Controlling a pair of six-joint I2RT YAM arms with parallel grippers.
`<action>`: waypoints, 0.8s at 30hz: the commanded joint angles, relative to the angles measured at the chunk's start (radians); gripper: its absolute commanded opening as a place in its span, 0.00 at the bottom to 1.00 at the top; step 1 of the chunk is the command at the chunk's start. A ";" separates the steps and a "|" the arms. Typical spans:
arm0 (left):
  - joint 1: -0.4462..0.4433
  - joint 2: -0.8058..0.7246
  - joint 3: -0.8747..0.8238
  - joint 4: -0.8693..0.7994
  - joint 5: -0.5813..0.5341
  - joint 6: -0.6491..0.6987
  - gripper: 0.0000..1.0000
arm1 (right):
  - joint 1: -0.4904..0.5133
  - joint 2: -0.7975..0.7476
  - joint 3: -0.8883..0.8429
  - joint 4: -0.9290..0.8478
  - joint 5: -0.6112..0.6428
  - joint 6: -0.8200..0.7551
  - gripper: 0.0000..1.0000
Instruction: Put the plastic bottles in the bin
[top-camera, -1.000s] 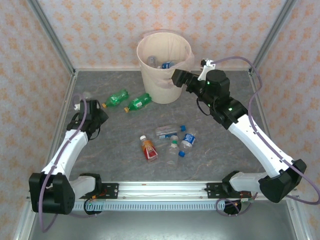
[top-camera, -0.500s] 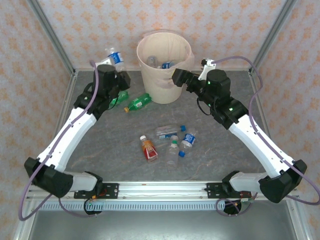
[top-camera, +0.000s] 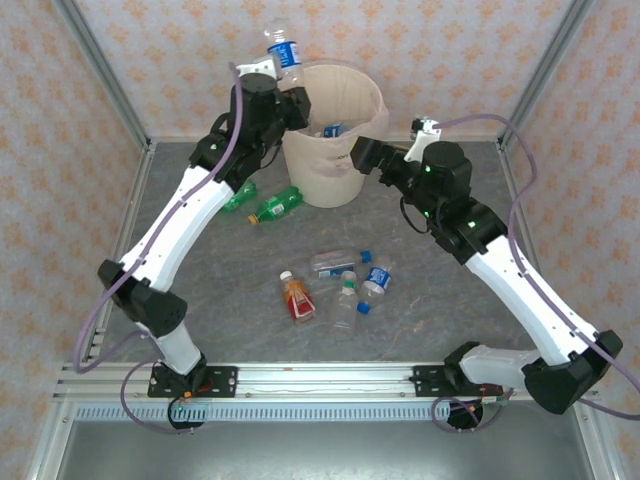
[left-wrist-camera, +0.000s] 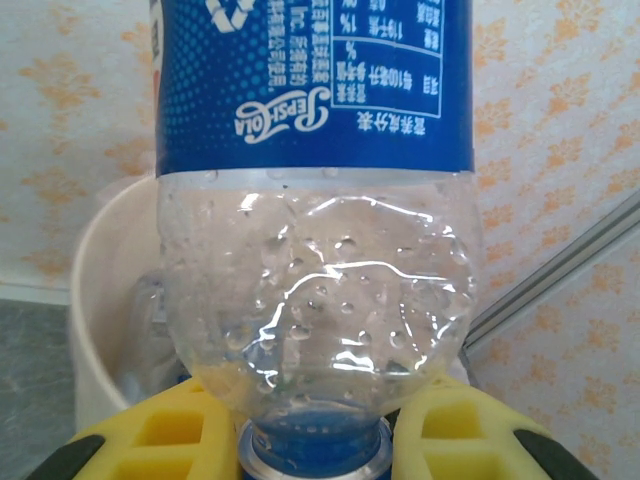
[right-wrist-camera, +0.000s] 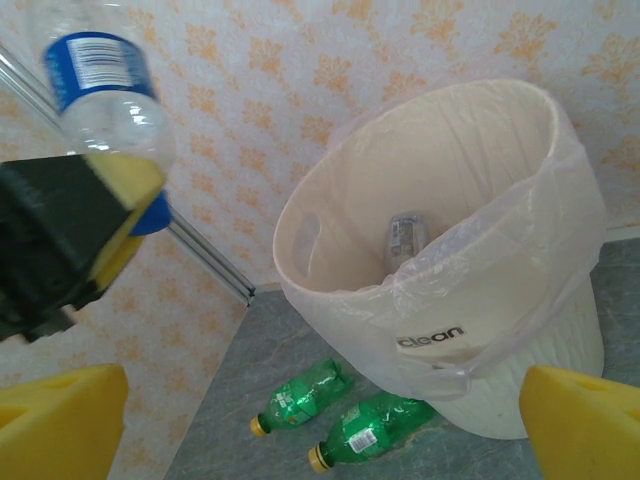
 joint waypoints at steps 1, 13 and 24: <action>-0.005 0.075 0.092 -0.003 -0.005 0.039 0.21 | 0.005 -0.060 0.012 -0.008 0.040 0.008 1.00; -0.005 0.287 0.289 -0.071 0.013 0.040 0.25 | 0.005 -0.091 -0.007 -0.032 0.060 0.018 1.00; -0.005 0.215 0.284 -0.115 0.021 0.050 0.73 | 0.005 -0.098 -0.038 -0.018 0.052 0.026 1.00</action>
